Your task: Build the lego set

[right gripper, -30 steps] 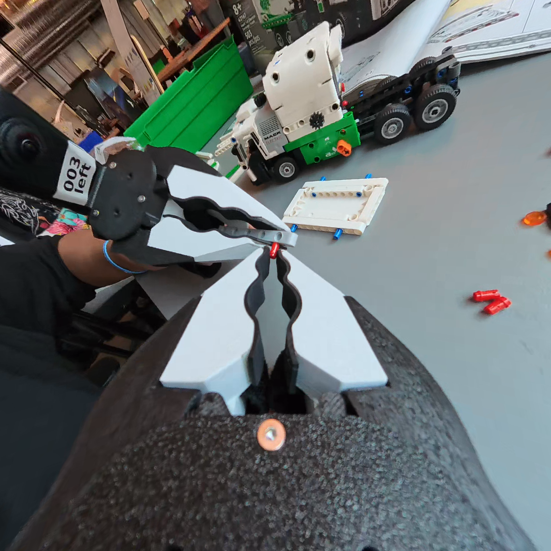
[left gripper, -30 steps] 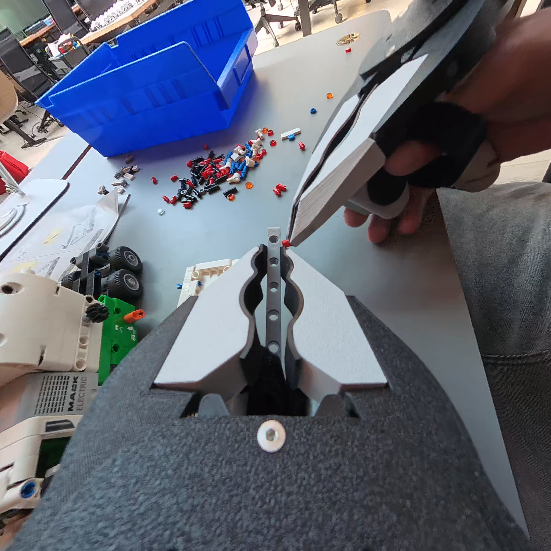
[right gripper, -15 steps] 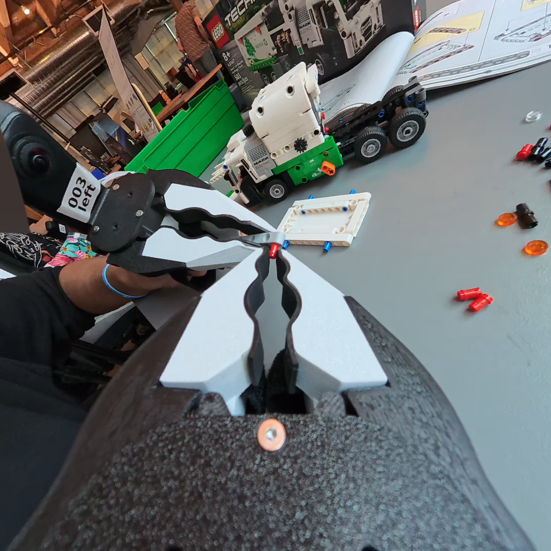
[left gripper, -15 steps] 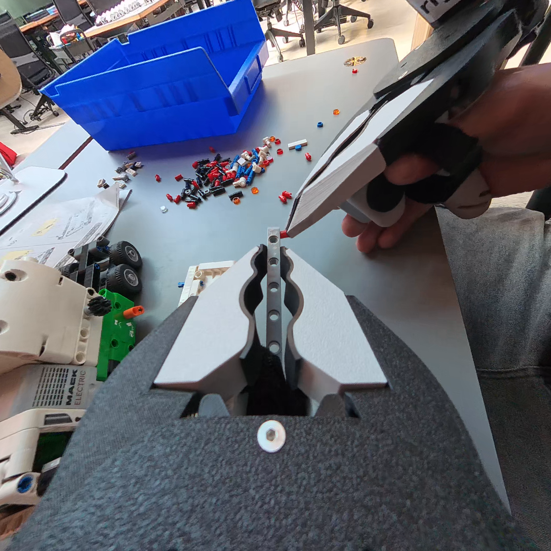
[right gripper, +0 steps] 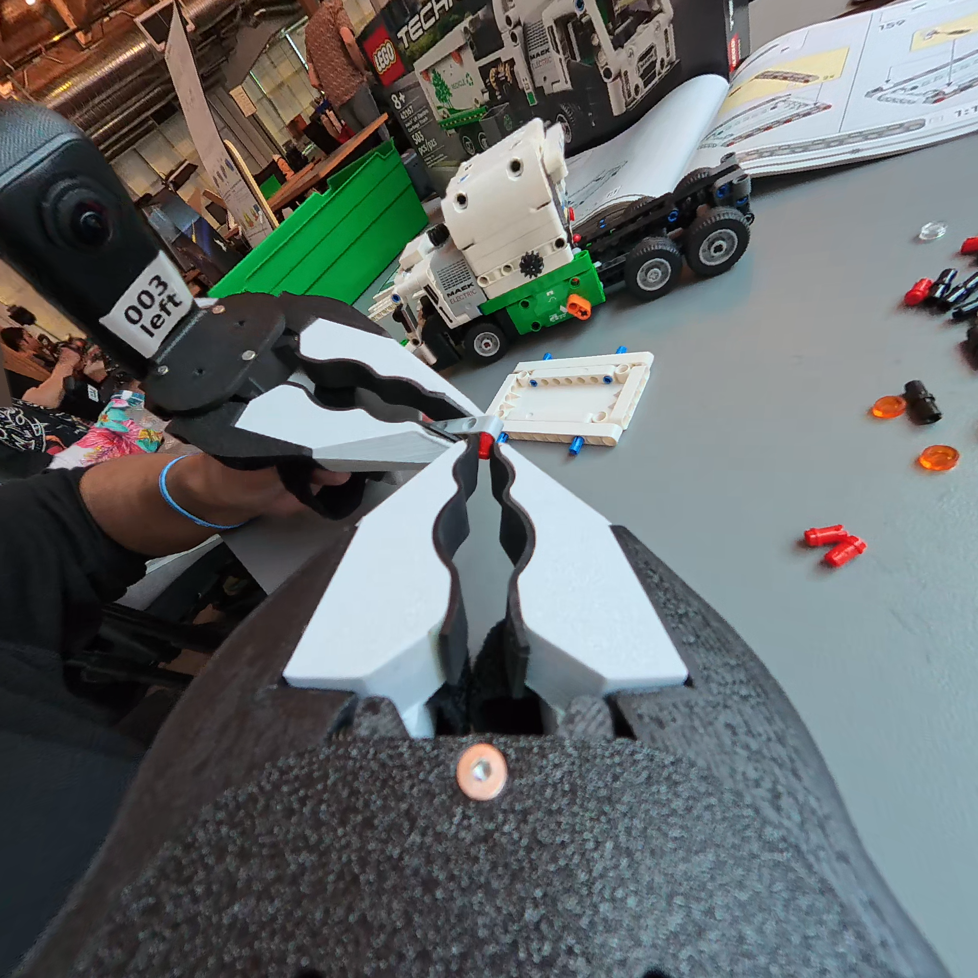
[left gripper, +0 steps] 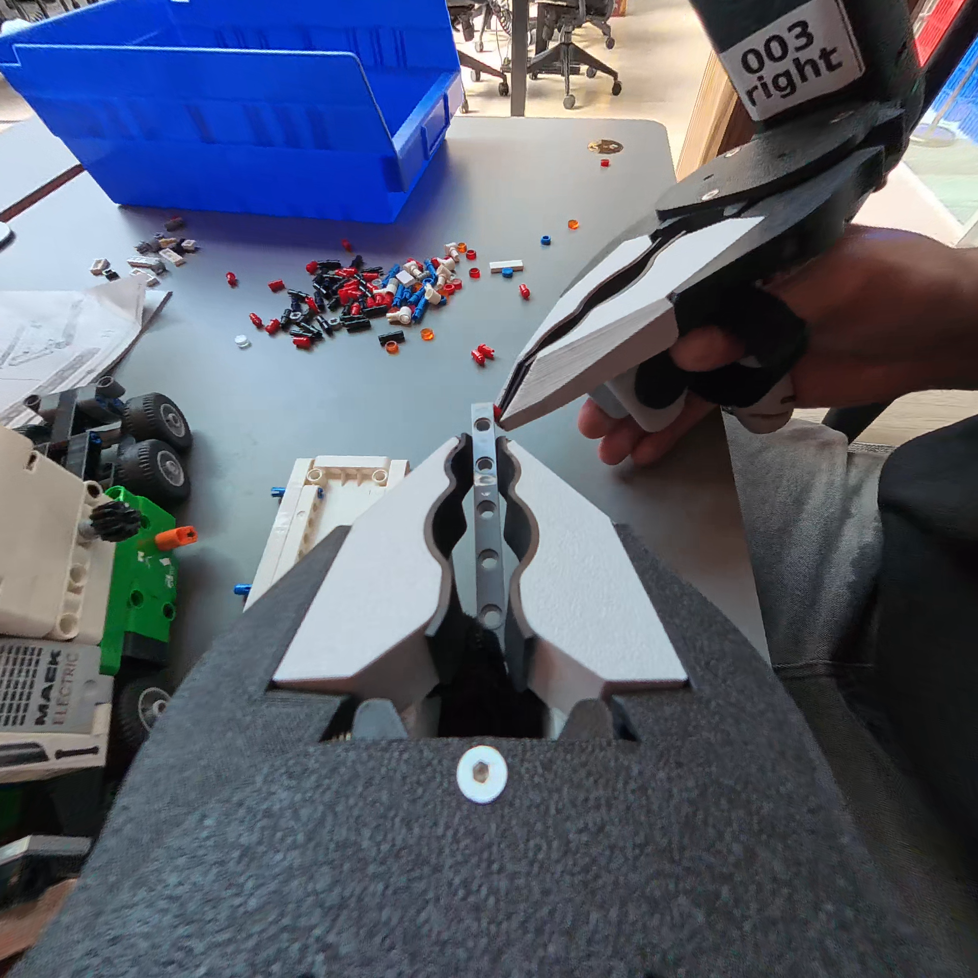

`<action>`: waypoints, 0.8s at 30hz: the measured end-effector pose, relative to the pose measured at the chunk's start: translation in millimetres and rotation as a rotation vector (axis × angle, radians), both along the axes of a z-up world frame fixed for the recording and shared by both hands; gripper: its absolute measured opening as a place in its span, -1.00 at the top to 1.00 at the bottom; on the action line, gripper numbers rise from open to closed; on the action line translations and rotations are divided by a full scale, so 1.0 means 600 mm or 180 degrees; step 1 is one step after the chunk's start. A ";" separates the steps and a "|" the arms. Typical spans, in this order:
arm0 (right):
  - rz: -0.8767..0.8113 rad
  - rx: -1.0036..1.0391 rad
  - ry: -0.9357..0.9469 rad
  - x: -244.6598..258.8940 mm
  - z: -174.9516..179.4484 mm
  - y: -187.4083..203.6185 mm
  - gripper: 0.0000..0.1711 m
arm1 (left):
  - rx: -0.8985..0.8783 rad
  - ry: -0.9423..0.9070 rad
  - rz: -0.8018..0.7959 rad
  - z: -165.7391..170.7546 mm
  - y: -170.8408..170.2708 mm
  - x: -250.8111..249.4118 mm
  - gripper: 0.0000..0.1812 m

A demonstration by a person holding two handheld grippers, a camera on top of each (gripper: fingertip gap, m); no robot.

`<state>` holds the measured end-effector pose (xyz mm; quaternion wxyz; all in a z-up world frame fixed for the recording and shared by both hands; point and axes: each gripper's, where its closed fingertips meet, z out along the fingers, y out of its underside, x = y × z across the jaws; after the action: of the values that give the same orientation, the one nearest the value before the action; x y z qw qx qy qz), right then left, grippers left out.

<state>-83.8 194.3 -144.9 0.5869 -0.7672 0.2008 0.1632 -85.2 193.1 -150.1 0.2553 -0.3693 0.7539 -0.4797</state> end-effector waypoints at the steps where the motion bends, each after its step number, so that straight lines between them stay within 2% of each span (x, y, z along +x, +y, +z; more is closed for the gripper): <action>1: 0.0003 0.0000 0.0025 0.000 0.000 0.000 0.97 | 0.0006 0.0003 -0.0005 0.000 0.000 0.000 0.93; 6: 0.0110 -0.0029 0.0142 -0.004 -0.003 -0.001 0.97 | 0.0379 -0.0238 -0.0099 -0.003 0.000 -0.003 0.93; 14: 0.0494 -0.0292 0.0303 -0.018 -0.024 -0.005 0.97 | 0.1726 -0.1013 -0.0548 -0.014 0.004 -0.008 0.94; 24: 0.0598 -0.0358 0.0222 -0.024 -0.029 -0.005 0.97 | 0.1731 -0.0905 -0.0708 -0.021 0.003 -0.015 0.94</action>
<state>-98.4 191.1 -162.4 0.5177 -0.8082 0.1572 0.2326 -94.4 195.1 -162.9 0.3933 -0.1322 0.8469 -0.3325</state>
